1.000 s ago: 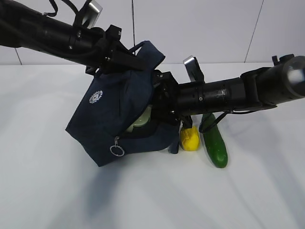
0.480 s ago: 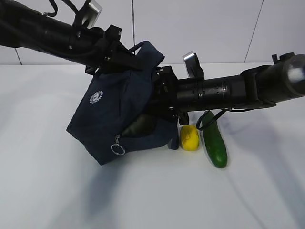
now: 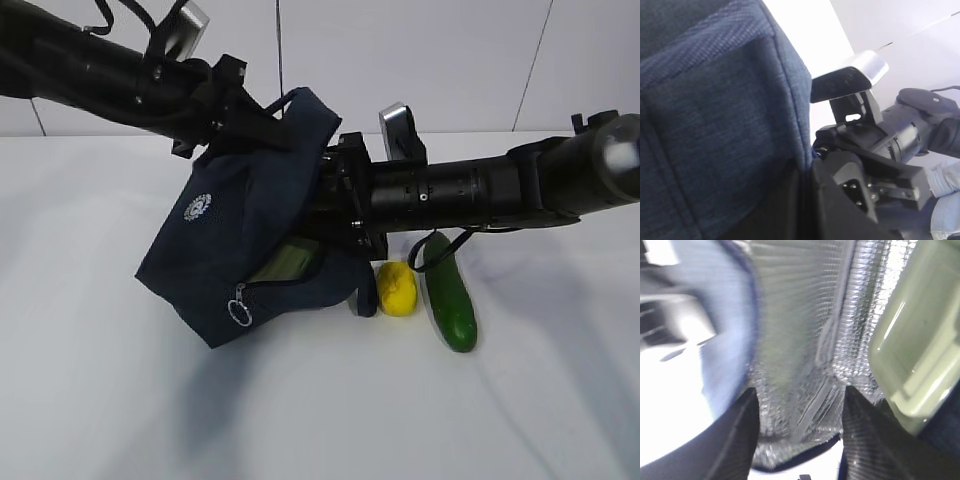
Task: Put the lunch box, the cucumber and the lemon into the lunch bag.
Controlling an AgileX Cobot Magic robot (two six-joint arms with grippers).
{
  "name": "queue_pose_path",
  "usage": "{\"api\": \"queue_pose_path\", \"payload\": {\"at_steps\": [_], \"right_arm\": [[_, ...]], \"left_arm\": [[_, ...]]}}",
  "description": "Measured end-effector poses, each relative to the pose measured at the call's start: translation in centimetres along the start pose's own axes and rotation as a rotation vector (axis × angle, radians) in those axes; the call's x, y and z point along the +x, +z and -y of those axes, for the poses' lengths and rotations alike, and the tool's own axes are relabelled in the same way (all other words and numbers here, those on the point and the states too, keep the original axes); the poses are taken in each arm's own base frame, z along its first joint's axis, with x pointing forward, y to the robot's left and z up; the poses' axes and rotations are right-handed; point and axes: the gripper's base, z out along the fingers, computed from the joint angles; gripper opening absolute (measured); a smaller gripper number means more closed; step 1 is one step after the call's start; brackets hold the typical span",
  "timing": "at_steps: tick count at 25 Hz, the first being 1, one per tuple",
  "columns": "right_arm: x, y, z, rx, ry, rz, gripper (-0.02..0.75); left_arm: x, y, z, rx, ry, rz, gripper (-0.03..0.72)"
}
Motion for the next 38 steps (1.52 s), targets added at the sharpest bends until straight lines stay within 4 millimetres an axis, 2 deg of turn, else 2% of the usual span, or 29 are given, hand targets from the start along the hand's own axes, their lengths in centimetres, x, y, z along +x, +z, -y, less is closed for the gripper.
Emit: {"api": "queue_pose_path", "payload": {"at_steps": [10,13,16,26,38], "right_arm": [[0.1,0.0,-0.7,-0.042,-0.067,-0.02,0.402],[-0.3,-0.1,-1.9,-0.049,-0.12,-0.03,0.402],[-0.7,-0.5,-4.0,-0.036,-0.192,-0.073,0.402],[-0.6,-1.9,-7.4,0.188,-0.302,-0.253,0.402],[0.3,-6.2,-9.4,0.691,-0.31,-0.34,0.403]], "left_arm": [[-0.1,-3.1,-2.7,-0.079,-0.087,-0.044,-0.008],[0.0,-3.9,-3.4,-0.112,-0.102,-0.076,-0.008],[0.2,-4.3,-3.7,-0.132,-0.109,-0.105,-0.008],[0.4,-4.9,-4.2,-0.144,-0.118,-0.127,-0.008],[-0.1,-7.1,-5.6,-0.161,-0.177,-0.067,-0.008]]}}
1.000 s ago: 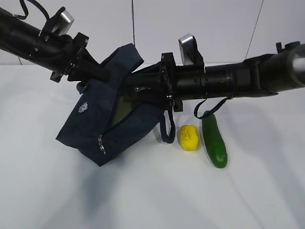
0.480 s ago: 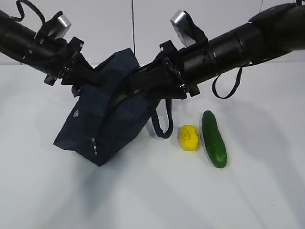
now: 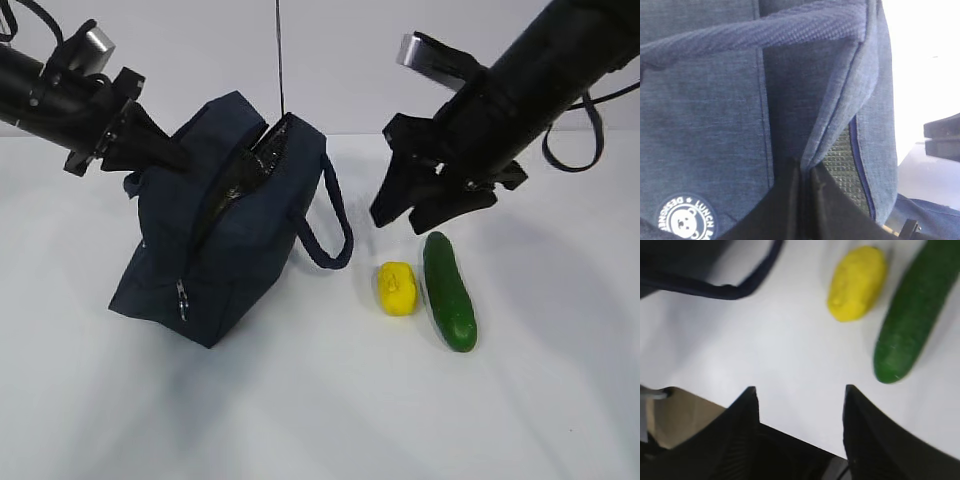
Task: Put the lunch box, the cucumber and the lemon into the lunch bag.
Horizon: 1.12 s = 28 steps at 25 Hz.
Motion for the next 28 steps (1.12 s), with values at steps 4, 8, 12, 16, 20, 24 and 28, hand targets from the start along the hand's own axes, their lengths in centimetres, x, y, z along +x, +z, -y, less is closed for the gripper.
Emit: {"api": "queue_pose_path", "payload": {"at_steps": [4,8,12,16,20,24,28], "right_arm": [[0.8,-0.8,1.3,0.188,0.102,-0.049,0.403],[1.0,-1.1,2.5,0.33,0.192,-0.06,0.403],[0.7,-1.2,2.9,0.378,0.19,-0.021,0.404],[0.6,-1.2,3.6,0.437,0.199,-0.009,0.436],[0.3,0.0,4.7,0.466,0.205,-0.021,0.519],[-0.4,1.7,5.9,0.472,0.21,-0.002,0.552],[-1.2,3.3,7.0,0.475,0.219,0.007,0.559]], "left_arm": [[-0.1,-0.7,-0.6,-0.002,-0.014,0.011,-0.008],[-0.2,-1.3,-1.1,-0.003,-0.026,0.02,-0.008],[-0.2,-1.4,-1.1,-0.002,-0.027,0.019,-0.008],[-0.2,-1.4,-1.1,0.001,-0.029,0.013,-0.008],[-0.1,-1.4,-1.1,0.002,-0.029,0.012,-0.008],[-0.1,-1.4,-1.1,0.002,-0.029,0.012,-0.008],[-0.1,-1.4,-1.1,0.004,-0.029,0.01,-0.008]]}}
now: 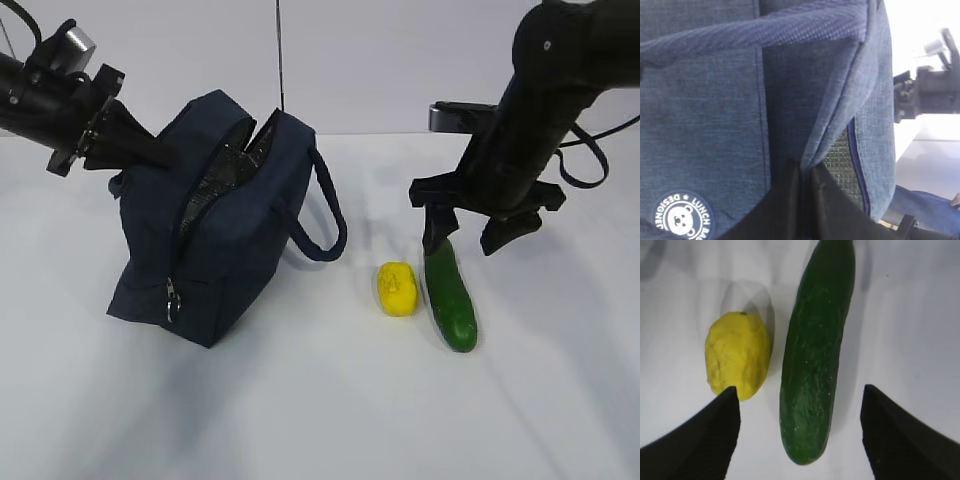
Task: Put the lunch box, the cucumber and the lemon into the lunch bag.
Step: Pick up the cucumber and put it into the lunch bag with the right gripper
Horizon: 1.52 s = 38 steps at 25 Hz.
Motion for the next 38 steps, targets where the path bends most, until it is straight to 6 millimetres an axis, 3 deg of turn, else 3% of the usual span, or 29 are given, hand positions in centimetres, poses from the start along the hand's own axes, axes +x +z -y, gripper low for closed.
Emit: {"api": "queue_pose_path", "payload": {"at_steps": [11,31,38], "right_arm": [[-1.5,4.4,0.2,0.013,0.041,-0.051,0.559],[-0.9,7.2,0.7,0.046,0.05,-0.153,0.559],[-0.9,7.3,0.8,0.047,0.053,-0.158,0.441]], "left_arm": [[0.1,0.0,0.0,-0.003,0.004,-0.01,-0.008],[0.2,0.0,-0.1,-0.008,0.008,-0.018,-0.008],[0.2,0.0,-0.1,-0.009,0.009,-0.019,-0.008]]}}
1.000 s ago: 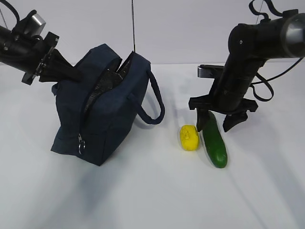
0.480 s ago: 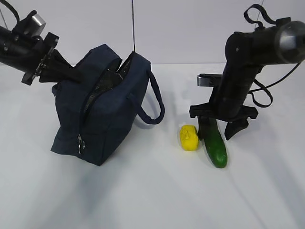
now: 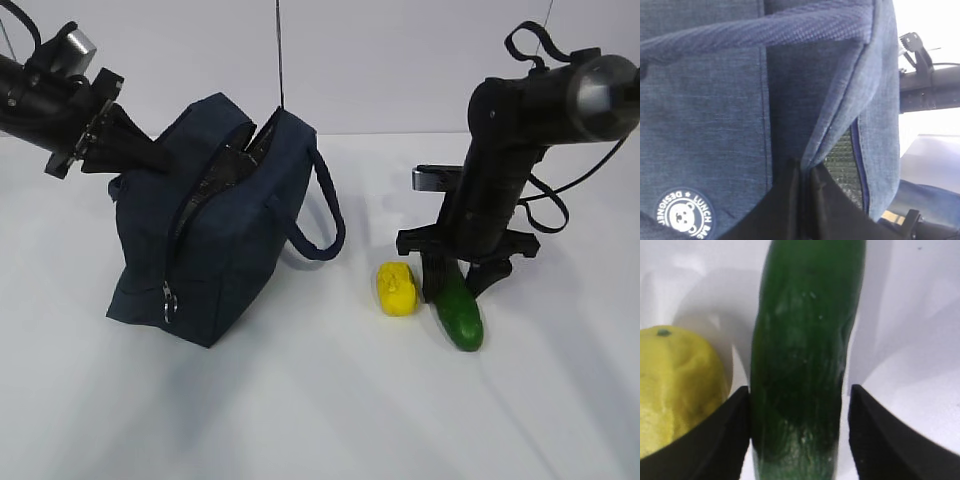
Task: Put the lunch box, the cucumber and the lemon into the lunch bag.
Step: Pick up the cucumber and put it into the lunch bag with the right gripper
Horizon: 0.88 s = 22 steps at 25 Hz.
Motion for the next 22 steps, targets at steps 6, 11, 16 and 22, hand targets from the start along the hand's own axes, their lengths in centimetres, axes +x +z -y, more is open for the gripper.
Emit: {"api": "queue_pose_path", "payload": {"at_steps": [6,11,16,22], "right_arm": [[0.1,0.0,0.0,0.0,0.001,-0.009,0.379],[0.3,-0.4,0.0,0.007,0.001,-0.057,0.376],[0.2,-1.6,-0.2,0.012,-0.005,-0.099,0.375],[-0.5,-2.8,-0.5,0.003,-0.011,-0.072,0.375]], "left_arm": [[0.0,0.0,0.0,-0.002,0.001,-0.001,-0.008],[0.1,0.0,-0.2,-0.022,0.012,-0.015,-0.008],[0.3,0.0,-0.1,-0.015,0.013,-0.028,-0.008],[0.3,0.0,-0.1,-0.011,0.01,-0.034,-0.008]]}}
